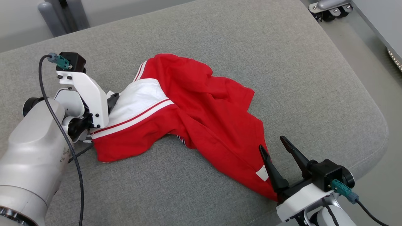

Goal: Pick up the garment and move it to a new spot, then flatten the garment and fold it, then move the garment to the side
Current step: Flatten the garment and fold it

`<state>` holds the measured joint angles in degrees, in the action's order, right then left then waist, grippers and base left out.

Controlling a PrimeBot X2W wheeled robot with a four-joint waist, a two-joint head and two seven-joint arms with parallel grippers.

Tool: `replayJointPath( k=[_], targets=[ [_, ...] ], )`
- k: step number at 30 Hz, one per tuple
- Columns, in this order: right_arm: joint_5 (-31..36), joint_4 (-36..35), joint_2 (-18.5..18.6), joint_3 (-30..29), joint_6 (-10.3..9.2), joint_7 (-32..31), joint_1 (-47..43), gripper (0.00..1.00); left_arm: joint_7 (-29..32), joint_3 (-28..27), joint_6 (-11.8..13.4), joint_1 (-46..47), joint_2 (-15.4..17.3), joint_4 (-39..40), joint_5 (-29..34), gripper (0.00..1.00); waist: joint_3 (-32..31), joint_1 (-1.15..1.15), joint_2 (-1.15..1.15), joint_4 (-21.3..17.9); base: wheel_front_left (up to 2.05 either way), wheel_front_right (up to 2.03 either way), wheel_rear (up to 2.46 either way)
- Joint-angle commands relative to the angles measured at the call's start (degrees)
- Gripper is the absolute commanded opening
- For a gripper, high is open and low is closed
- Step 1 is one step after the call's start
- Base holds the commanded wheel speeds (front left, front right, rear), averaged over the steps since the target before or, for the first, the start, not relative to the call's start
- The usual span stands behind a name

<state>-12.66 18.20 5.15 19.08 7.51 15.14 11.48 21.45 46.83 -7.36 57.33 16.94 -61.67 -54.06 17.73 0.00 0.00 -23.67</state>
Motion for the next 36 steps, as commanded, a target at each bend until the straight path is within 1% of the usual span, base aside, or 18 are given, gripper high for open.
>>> replayJointPath(
  k=[1,11,15,18,19,21,25,28,32,36],
  targets=[
    [-0.4,0.1,0.2,-0.1,-0.04,0.1,0.4,1.0,0.0,0.3,-0.1,0.8,-0.1,-0.4,-0.3,1.0,0.2,0.0,0.0,-0.1,0.0,0.0,0.0],
    [-0.6,-0.2,-0.3,0.1,-0.04,0.1,1.0,1.0,0.0,2.4,-0.1,1.5,0.0,-1.1,-0.1,1.0,2.1,0.0,0.0,-0.5,0.0,0.0,0.0],
    [-0.6,-0.2,-0.4,0.0,-0.04,0.1,1.0,1.0,1.4,3.8,-0.1,0.7,0.0,0.9,-1.2,1.0,2.5,0.0,0.0,-0.6,0.0,0.0,0.0],
    [-0.5,-0.1,-0.4,-0.3,-0.04,0.1,0.9,1.0,2.4,5.0,-0.1,0.1,0.8,2.9,-2.1,1.0,2.5,0.0,0.0,-0.4,0.0,0.0,0.0],
    [-0.5,0.0,-0.4,-0.4,-0.04,0.1,0.9,1.0,2.8,5.4,-0.1,-0.1,1.1,3.6,-2.5,0.5,2.4,0.0,0.0,-0.4,0.0,0.0,0.0],
    [-0.5,0.1,-0.4,-0.4,-0.04,0.1,0.9,1.0,3.3,6.0,-0.1,-0.4,1.8,4.7,-3.3,0.0,2.3,0.0,0.0,-0.2,0.0,0.0,0.0],
    [-0.6,0.2,-0.3,-0.5,-0.04,0.1,1.3,1.0,4.2,7.2,-0.1,-0.3,2.7,6.9,-4.9,0.0,2.1,0.0,0.0,0.1,0.0,0.0,0.0],
    [-0.6,0.4,-0.2,-0.4,-0.04,0.1,1.4,1.0,3.7,7.7,-0.1,-0.2,3.4,7.8,-5.7,0.0,1.9,0.0,0.0,0.4,0.0,0.0,0.0],
    [-0.4,0.4,-0.1,-0.5,-0.04,0.1,1.2,1.0,0.6,7.7,-0.1,0.8,3.8,7.7,-6.2,0.0,1.5,0.0,0.0,0.8,0.0,0.0,0.0],
    [0.0,0.5,0.3,-1.0,-0.04,0.1,0.3,1.0,-4.1,7.3,-0.1,1.6,2.9,6.8,-6.4,0.0,0.2,0.0,0.0,1.8,0.0,0.0,0.0]
  ],
)
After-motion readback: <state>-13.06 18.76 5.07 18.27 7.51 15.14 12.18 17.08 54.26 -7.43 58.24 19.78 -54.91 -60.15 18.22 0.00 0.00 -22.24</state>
